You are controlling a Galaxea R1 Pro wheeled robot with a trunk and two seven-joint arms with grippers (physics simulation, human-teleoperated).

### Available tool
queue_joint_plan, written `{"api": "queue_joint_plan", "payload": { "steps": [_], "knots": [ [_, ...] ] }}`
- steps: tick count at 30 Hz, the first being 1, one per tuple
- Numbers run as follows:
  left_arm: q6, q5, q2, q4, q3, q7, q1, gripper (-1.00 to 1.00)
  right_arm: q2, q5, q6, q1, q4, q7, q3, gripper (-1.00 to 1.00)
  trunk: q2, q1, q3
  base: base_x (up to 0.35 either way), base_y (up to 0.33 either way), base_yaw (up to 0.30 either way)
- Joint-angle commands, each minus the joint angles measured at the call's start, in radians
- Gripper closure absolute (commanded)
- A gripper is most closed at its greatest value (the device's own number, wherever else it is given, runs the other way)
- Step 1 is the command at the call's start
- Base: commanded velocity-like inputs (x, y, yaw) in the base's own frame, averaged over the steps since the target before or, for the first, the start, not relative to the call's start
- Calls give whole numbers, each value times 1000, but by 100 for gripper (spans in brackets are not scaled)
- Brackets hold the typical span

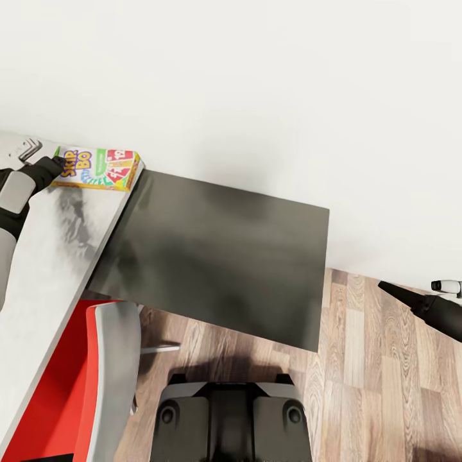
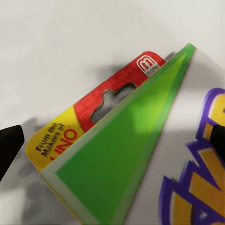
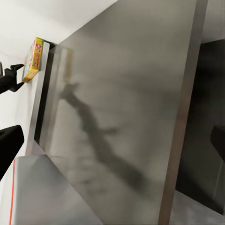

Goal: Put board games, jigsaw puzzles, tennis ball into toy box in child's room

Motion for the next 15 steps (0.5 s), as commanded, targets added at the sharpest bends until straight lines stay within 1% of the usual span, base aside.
{"api": "queue_joint_plan", "payload": {
  "steps": [1,9,15],
  "knots": [
    [5,13,0,47,-1,5,0,-100,0,1,4,-1,0,4,-1,-100,-1,1,-2,0,0,0],
    [5,14,-2,47,-1,5,0,-100,0,1,4,-1,0,4,0,-100,-1,1,-3,0,0,-16],
    [6,16,-6,46,-2,5,0,-100,0,1,4,-1,0,4,0,-100,-1,1,-4,0,0,-166]
  ]
}}
